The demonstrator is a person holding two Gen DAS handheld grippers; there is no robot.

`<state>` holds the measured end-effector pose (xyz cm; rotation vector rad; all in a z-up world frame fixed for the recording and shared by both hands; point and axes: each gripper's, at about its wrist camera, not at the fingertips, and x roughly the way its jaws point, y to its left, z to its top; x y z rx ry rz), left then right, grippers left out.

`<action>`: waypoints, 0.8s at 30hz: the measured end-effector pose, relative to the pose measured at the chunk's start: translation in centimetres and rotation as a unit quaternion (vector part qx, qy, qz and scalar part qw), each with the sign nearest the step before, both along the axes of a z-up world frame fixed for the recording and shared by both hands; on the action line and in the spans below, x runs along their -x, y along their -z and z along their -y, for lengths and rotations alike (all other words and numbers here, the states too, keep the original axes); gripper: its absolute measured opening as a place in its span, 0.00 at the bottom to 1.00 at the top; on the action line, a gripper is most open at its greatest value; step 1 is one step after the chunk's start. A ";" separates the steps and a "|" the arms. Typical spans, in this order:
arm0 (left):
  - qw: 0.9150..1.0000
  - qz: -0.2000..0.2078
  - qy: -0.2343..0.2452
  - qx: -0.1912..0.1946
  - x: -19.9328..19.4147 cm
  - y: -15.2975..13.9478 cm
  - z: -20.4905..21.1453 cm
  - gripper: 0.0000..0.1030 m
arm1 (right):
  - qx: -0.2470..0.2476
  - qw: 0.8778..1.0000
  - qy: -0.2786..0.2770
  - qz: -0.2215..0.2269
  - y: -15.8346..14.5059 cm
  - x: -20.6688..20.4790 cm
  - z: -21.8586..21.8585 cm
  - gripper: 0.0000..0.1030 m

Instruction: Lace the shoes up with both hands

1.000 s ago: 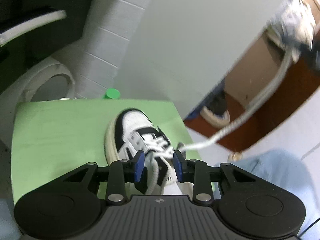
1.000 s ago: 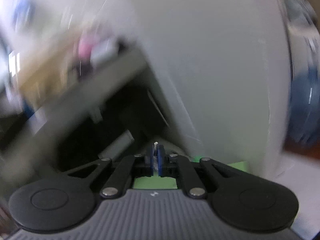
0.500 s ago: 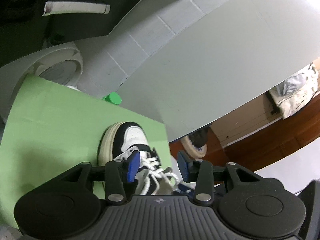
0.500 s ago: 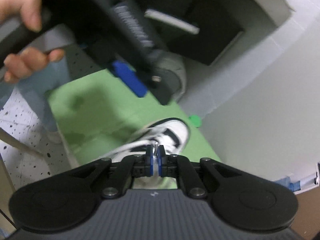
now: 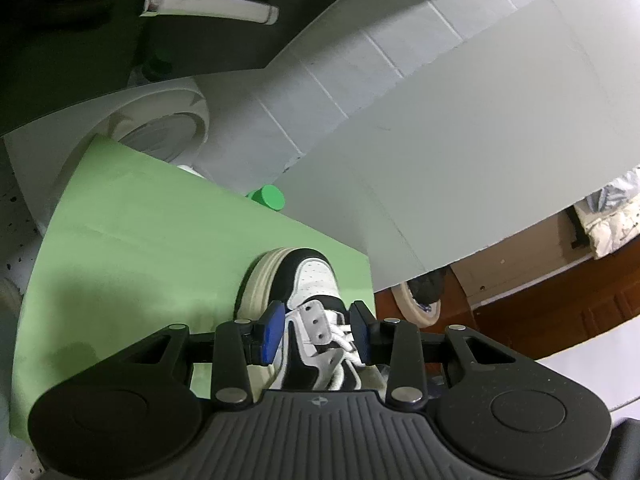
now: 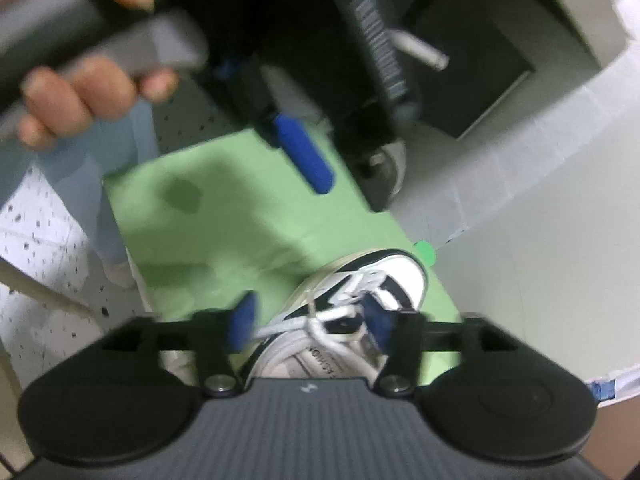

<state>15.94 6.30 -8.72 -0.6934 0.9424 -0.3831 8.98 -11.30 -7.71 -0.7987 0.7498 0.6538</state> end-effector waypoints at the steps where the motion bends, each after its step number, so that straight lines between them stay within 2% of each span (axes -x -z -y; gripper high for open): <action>1: 1.000 -0.003 -0.001 0.000 -0.1 0.1 0.0 0.34 | -0.012 1.000 0.004 0.006 -0.6 0.4 0.5 0.93; 3: 1.000 -0.007 0.002 -0.006 -0.1 0.2 0.3 0.34 | -0.031 0.999 0.015 0.006 -1.6 0.9 1.6 0.95; 4: 1.000 -0.008 0.005 -0.011 -0.1 0.2 0.5 0.34 | -0.038 0.999 0.025 0.001 -2.0 1.1 2.1 1.00; 6: 0.999 -0.008 0.013 -0.032 -0.1 0.2 1.0 0.40 | -0.053 0.997 0.048 -0.012 -2.6 1.5 3.2 1.00; 9: 0.996 0.010 0.025 -0.079 0.2 -0.2 1.9 0.49 | -0.080 0.993 0.077 -0.033 -3.4 1.9 4.6 1.00; 11: 0.991 0.036 0.030 -0.123 0.6 -0.9 2.5 0.58 | -0.092 0.990 0.098 -0.032 -3.8 2.0 5.1 1.00; 13: 0.983 0.066 0.023 -0.170 1.1 -1.6 3.0 0.62 | -0.106 0.986 0.125 -0.022 -4.5 1.8 5.6 1.00; 14: 0.976 0.084 0.014 -0.203 1.4 -2.0 3.4 0.68 | -0.114 0.983 0.143 -0.016 -4.7 1.7 5.9 1.00; 16: 0.958 0.115 0.009 -0.264 2.0 -2.6 4.3 0.76 | -0.112 0.979 0.171 -0.009 -4.8 1.5 6.2 1.00; 17: 0.947 0.130 0.007 -0.293 2.3 -2.9 4.7 0.76 | -0.109 0.978 0.180 -0.012 -4.8 1.5 6.4 1.00; 19: 0.933 0.151 0.022 -0.327 2.9 -3.0 5.4 0.78 | -0.117 0.974 0.193 -0.027 -4.8 1.3 7.0 1.00; 24: 0.920 0.147 0.041 -0.362 3.3 -2.7 6.5 0.81 | -0.136 0.962 0.233 -0.043 -4.6 0.6 8.3 1.00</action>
